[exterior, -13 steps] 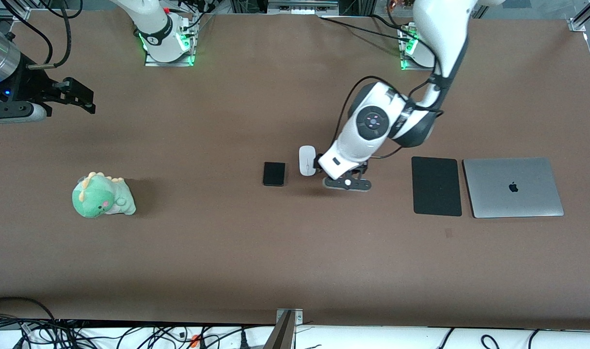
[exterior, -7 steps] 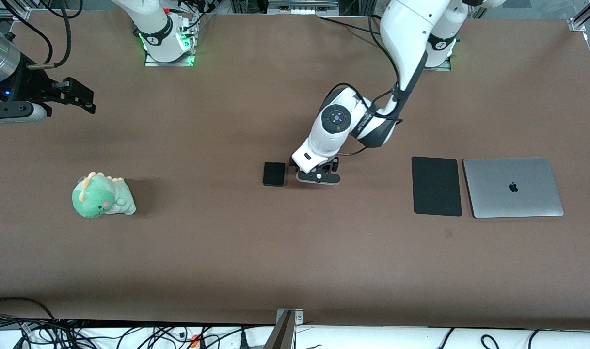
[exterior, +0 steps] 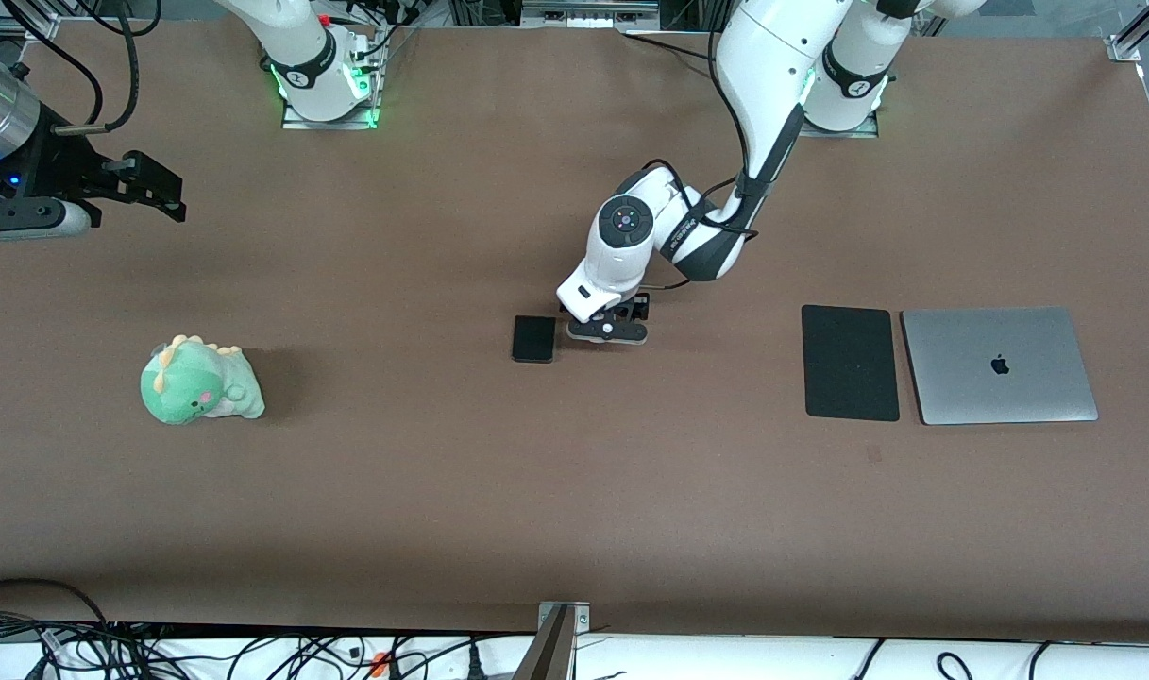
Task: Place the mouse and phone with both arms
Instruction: 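Reach the left gripper down to the white mouse and grasp it, then lift the white mouse with the left gripper toward the dark mousepad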
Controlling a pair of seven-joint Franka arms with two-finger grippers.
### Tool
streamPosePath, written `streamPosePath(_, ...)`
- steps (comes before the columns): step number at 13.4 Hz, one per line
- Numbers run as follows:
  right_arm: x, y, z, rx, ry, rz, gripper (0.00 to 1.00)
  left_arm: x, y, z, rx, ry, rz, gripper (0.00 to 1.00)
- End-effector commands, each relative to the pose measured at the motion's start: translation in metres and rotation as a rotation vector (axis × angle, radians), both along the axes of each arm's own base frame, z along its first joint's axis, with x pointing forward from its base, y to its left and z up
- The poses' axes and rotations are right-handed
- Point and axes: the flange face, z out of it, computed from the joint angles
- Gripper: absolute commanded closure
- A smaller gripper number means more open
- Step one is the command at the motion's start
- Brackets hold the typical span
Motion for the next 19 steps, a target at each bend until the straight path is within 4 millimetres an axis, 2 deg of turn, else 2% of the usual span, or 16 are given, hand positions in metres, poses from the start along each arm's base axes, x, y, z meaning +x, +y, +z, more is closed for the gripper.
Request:
streamPosePath(1, 0.002, -0.002, 0.005, -0.007, -0.008, 0.016, 0.00, -0.007, -0.005, 0.001, 0.012, -0.021, -0.001, 0.17)
streamPosePath(2, 0.002, -0.002, 0.006, -0.005, -0.009, 0.013, 0.00, -0.007, -0.005, 0.001, 0.012, -0.021, -0.001, 0.44)
streamPosePath(3, 0.002, -0.002, 0.005, -0.006, -0.008, 0.013, 0.00, -0.007, -0.004, 0.000, 0.015, -0.018, 0.000, 0.61)
streamPosePath(4, 0.002, -0.002, 0.005, -0.008, -0.008, 0.016, 0.00, -0.006, -0.004, 0.002, 0.014, -0.019, 0.000, 0.68)
streamPosePath(5, 0.002, -0.002, 0.006, -0.010, -0.010, 0.013, 0.00, -0.004, -0.003, 0.007, 0.016, -0.018, 0.004, 0.71)
streamPosePath(7, 0.002, -0.002, 0.005, -0.007, -0.008, 0.016, 0.00, 0.001, 0.004, 0.029, 0.049, 0.015, 0.012, 0.74)
streamPosePath(10, 0.002, -0.002, 0.006, -0.009, -0.009, 0.013, 0.00, 0.018, 0.030, 0.091, 0.141, 0.087, 0.040, 0.71)
streamPosePath(12, 0.002, -0.002, 0.006, -0.007, -0.009, 0.016, 0.00, 0.036, 0.064, 0.122, 0.220, 0.160, 0.089, 0.72)
streamPosePath(15, 0.002, -0.001, 0.005, -0.001, -0.007, 0.013, 0.00, 0.078, 0.139, 0.159, 0.340, 0.224, 0.145, 0.71)
streamPosePath(17, 0.004, -0.001, 0.003, -0.002, -0.001, 0.016, 0.00, 0.100, 0.189, 0.163, 0.401, 0.243, 0.074, 0.71)
streamPosePath(19, 0.007, 0.000, -0.006, -0.007, 0.010, 0.011, 0.00, 0.122, 0.246, 0.164, 0.386, 0.278, 0.041, 0.71)
